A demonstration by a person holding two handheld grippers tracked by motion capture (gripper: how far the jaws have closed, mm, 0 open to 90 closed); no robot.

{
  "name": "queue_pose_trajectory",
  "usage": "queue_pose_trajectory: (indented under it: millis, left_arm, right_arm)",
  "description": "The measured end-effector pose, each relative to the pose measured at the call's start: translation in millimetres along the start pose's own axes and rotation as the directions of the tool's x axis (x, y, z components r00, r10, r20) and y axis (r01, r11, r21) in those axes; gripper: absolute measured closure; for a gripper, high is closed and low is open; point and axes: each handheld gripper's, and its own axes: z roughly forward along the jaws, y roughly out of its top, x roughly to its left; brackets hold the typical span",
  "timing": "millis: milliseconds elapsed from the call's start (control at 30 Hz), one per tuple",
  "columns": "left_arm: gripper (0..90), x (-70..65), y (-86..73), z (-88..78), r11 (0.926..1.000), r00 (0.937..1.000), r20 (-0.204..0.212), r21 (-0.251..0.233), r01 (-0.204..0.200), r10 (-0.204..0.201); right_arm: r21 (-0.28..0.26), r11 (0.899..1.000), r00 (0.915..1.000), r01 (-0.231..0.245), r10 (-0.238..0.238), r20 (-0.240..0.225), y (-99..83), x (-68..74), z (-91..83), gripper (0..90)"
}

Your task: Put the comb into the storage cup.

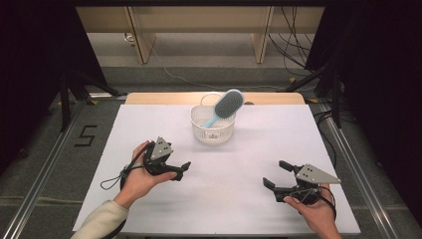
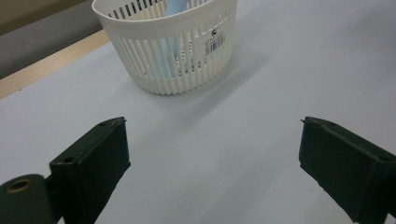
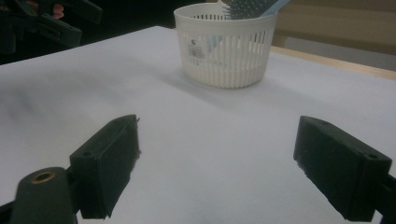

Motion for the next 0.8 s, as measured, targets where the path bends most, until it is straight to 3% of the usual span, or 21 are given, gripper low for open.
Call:
queue_pose_trajectory:
  millis: [800]
  left_arm:
    - [7.7,-1.6,-23.8,-19.3,0.9997,0.9999,0.004,-0.02,-0.011,0.011]
  right_arm:
    - [-0.006,1.0,1.0,-0.004,0.004,0.003,0.3,-0.5,-0.4,14.9]
